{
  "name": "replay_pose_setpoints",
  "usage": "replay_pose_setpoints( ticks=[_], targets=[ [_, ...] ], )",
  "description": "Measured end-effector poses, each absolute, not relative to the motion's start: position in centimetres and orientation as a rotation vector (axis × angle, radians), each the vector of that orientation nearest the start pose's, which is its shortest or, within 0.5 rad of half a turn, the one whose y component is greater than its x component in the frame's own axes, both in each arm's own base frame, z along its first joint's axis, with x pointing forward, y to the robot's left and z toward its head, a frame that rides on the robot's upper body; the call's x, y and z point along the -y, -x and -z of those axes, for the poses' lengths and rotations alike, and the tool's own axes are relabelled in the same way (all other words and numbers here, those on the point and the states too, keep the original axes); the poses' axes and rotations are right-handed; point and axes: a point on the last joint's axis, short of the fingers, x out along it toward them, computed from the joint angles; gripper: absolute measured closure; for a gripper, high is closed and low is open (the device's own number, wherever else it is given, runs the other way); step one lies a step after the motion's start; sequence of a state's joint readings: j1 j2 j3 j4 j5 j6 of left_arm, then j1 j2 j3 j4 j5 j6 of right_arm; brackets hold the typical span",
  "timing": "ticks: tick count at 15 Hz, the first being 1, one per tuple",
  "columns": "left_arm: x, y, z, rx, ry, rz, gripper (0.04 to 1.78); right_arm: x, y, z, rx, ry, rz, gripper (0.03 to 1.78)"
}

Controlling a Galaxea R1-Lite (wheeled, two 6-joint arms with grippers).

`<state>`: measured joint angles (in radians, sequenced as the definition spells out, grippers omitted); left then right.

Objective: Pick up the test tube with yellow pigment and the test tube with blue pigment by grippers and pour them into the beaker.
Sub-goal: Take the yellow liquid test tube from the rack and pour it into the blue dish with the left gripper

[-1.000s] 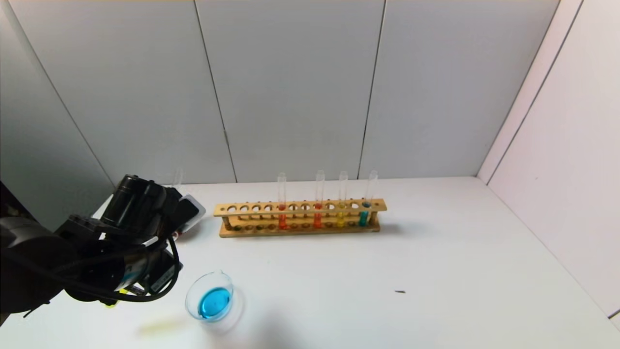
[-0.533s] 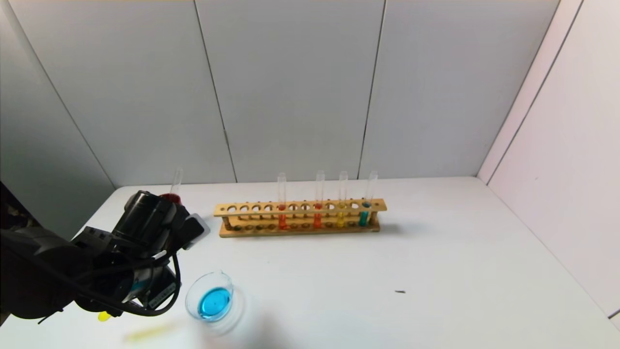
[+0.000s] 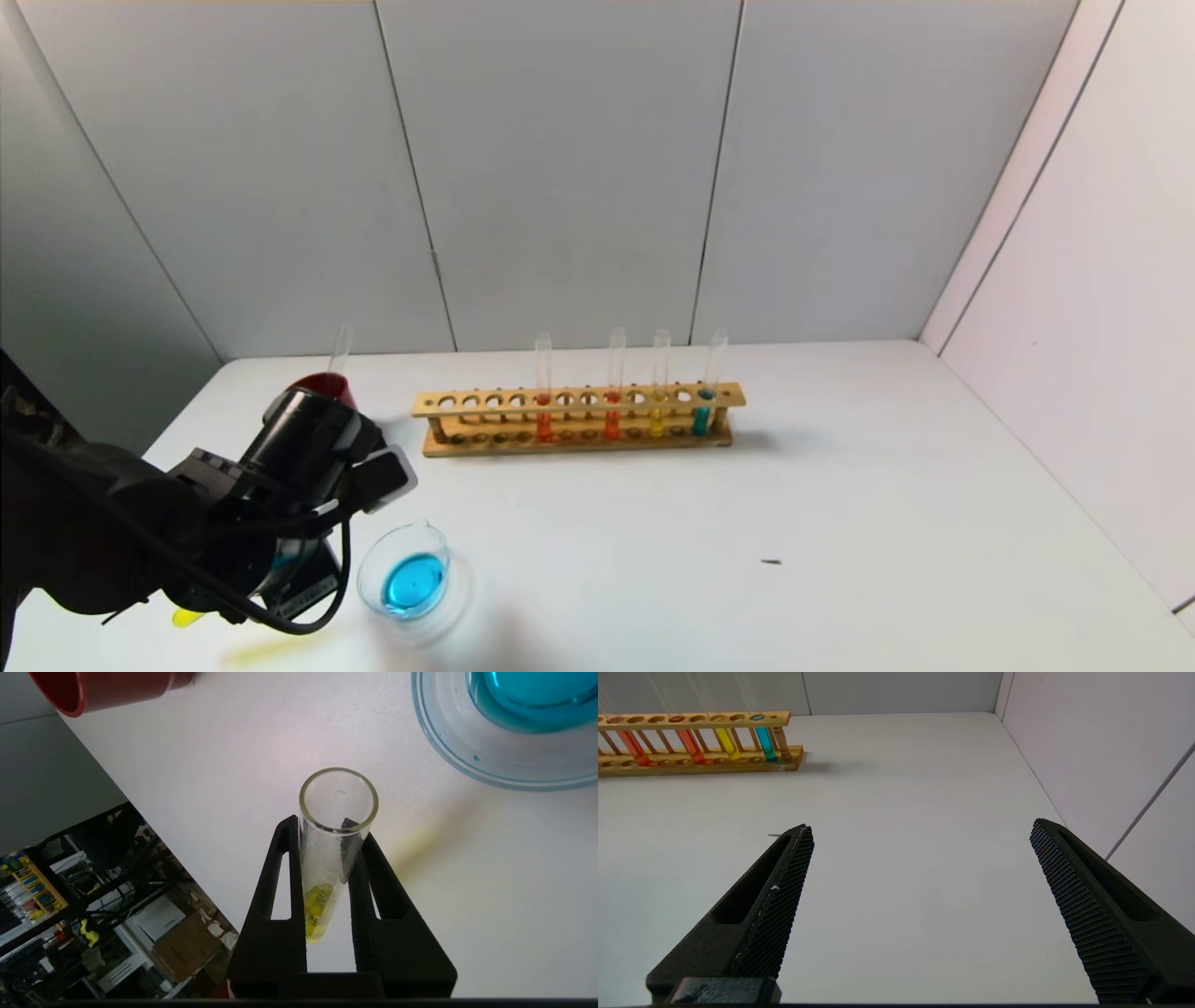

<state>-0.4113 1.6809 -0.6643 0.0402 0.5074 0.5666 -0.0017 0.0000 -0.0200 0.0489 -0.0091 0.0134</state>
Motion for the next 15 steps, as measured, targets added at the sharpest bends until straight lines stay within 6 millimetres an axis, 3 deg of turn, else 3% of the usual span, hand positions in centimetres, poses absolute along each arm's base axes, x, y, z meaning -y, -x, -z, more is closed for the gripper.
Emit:
replay_pose_setpoints(
  ticks=[15],
  targets=[
    [11.0,-22.9,-9.0,-1.161,-1.202,0.260,1.50,0.0,2.4,-7.6,-0.029,-0.013,0.011,0.11]
  ],
)
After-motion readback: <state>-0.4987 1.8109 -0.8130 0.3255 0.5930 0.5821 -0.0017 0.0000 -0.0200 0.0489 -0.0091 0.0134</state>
